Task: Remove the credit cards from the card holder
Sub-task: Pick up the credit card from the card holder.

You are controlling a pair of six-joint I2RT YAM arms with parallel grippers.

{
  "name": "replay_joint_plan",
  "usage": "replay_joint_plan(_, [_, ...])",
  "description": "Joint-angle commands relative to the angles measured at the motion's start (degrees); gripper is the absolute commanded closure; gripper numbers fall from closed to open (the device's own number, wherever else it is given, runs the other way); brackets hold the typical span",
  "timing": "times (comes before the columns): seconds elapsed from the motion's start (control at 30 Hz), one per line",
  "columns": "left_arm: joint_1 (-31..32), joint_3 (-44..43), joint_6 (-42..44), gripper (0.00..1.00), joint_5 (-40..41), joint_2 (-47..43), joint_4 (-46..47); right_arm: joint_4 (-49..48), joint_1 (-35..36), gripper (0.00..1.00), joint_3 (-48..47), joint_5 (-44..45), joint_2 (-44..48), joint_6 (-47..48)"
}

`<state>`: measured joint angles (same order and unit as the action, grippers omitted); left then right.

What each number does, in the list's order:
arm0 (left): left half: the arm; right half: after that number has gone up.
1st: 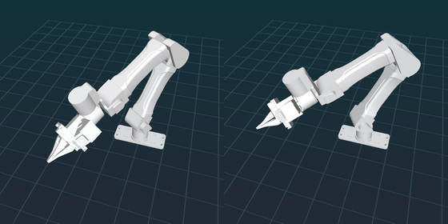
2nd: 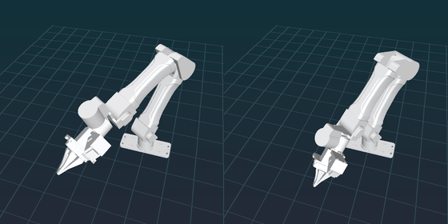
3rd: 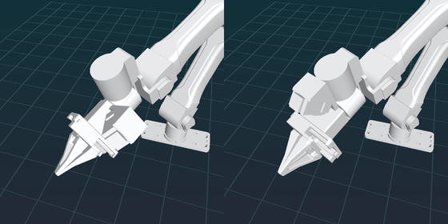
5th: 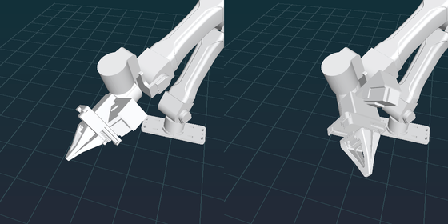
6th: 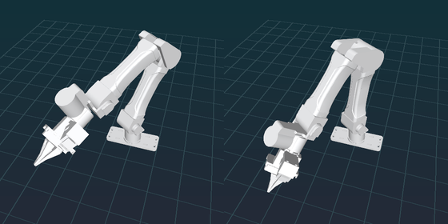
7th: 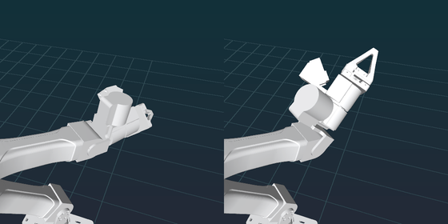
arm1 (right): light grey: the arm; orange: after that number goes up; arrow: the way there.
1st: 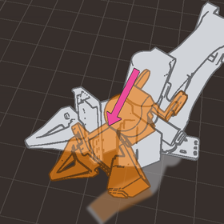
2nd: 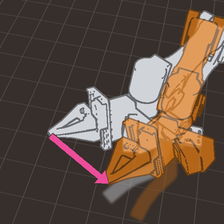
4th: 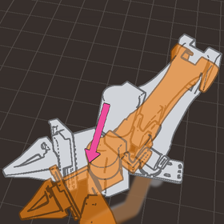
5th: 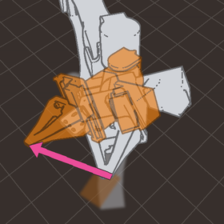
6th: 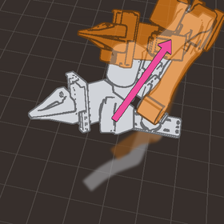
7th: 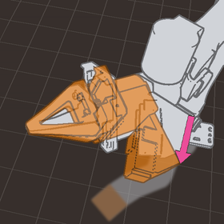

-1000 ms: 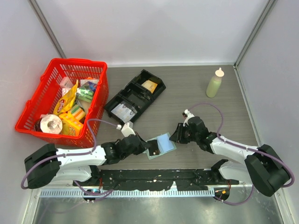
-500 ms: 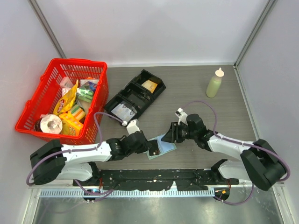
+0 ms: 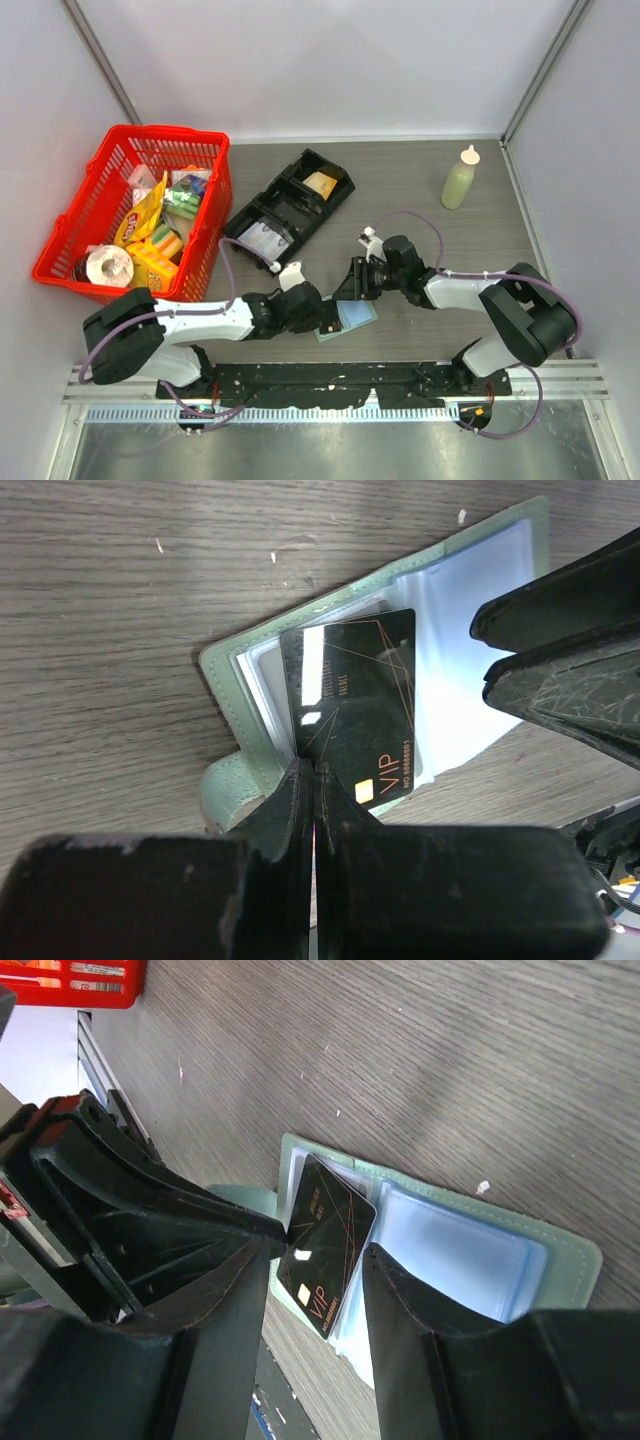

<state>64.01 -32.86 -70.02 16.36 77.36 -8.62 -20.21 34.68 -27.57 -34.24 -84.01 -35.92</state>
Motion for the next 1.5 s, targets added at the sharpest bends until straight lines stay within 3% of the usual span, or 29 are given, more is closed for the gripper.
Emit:
replay_joint_plan(0.0, [-0.5,-2.2,0.4,0.99,-1.3,1.9,-1.1,-4.3,0.7,0.53,-2.3,-0.6,-2.4,-0.8])
replay_joint_plan(0.47, [-1.4,-1.5,-0.1,1.00,-3.6,4.4,-0.3,-7.9,0.7,0.66,-2.0,-0.5,-11.5,-1.4])
replay_joint_plan(0.73, [-1.6,-1.3,-0.1,1.00,-2.9,3.2,-0.8,-8.8,0.7,0.92,-1.1,-0.1,-9.9,-1.7])
replay_joint_plan(0.93, [-2.6,-1.3,2.2,0.84,0.4,-2.4,-3.1,-6.4,0.2,0.99,-0.6,1.5,-3.7,-1.8])
replay_joint_plan(1.23, [-12.5,-5.9,12.6,0.52,0.1,-16.6,-9.5,1.1,-0.9,0.99,-3.1,3.6,5.2,-2.0])
replay_joint_plan(1.47, [-15.9,-7.6,15.9,0.44,-0.5,-21.3,-11.2,0.3,-2.6,0.99,-4.2,7.6,8.6,-4.3])
